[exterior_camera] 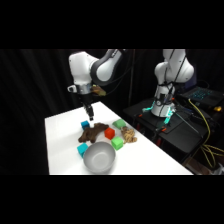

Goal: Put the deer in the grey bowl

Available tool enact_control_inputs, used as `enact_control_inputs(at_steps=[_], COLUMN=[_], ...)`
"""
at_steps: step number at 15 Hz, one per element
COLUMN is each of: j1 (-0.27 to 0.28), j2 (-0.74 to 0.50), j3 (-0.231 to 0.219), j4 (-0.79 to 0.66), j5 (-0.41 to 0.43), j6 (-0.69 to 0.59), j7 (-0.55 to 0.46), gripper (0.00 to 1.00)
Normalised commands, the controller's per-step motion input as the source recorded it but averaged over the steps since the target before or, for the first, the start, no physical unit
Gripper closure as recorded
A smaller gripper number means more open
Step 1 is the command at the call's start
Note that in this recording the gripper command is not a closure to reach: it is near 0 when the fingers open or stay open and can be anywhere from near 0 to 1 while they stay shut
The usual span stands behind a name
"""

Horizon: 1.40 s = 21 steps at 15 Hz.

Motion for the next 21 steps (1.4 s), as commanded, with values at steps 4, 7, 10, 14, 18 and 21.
enact_control_inputs(at_steps=[4, 7, 10, 14, 18, 21], j1=[-0.129, -0.118, -0.07, -0.08, -0.082, -0.067], j2=[0.15, 0.12, 0.07, 0.05, 0.1, 0.06], j3=[0.021, 0.047, 0.088, 0.115, 0.09, 0.057], j4=[-0.04, -0.01, -0.02, -0.04, -0.04, -0.06], j5=[0.237, 0.238, 0.21, 0.2, 0.144, 0.079], j6=[0.24, 0.15, 0.08, 0.08, 0.16, 0.16], j7=[-0.05, -0.02, 0.01, -0.03, -0.04, -0.01], gripper=[0.0, 0.0, 0.0, 0.0, 0.0, 0.0])
